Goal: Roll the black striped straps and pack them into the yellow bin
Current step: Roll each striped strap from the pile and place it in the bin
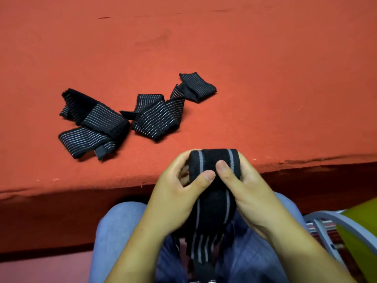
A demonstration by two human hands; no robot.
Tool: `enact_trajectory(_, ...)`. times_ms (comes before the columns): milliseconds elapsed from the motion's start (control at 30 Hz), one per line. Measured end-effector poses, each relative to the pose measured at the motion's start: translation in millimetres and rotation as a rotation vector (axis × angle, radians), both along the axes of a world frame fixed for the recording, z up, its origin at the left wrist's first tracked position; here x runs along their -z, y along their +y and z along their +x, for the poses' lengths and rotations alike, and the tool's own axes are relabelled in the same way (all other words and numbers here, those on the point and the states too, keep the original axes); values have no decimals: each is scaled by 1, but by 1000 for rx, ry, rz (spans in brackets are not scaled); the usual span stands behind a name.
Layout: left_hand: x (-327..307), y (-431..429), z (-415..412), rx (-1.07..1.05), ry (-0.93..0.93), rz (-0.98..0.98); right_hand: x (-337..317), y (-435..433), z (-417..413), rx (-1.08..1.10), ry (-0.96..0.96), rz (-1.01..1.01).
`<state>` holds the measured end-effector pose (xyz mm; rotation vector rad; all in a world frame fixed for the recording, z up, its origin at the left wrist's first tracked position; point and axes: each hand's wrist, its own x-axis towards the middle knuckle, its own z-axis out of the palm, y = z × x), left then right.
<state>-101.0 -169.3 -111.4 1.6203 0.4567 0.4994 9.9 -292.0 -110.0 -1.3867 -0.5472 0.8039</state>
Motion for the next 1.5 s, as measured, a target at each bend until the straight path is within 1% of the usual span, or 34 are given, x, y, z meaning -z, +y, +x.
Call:
enact_trajectory(100,6,-1,-5,-27,-10,28,9,-2,-3,-39,56,-42)
enact_trajectory(233,14,-2,-12,16,13,75,17,0,-6,-62,143,-119)
enact_trajectory(367,16,-4,-15,44,16,72,18,1,-4,3,98,-107)
enact_trajectory(467,13,-8,-15,83,27,-50,15,1,-6,-7,74,-70)
enact_trajectory(567,14,-11,-10,2,133,-160,15,0,-9,-47,1,-44)
enact_trajectory(667,17,-13,-3,-101,196,-178,14,-1,-13,-46,-78,-5)
enact_trajectory(733,21,-16,-2,-69,175,-205,16,-2,-14,-24,-125,6)
enact_trajectory(800,21,-18,-3,-47,123,-217,17,-4,-14,-19,-131,10)
enact_trajectory(900,19,-17,-5,-69,80,-173,17,-5,-12,-41,-92,-21)
enact_trajectory(1033,12,-14,-5,-65,30,-113,15,-4,-12,-32,-88,-80)
enact_trajectory(1167,8,-8,-5,-29,5,-26,15,-1,-10,-17,-21,-80)
enact_trajectory(1300,4,-1,-5,15,-11,14,13,3,-5,-15,40,-84)
enact_trajectory(1500,0,7,-5,52,-13,195,3,6,4,-60,129,-125)
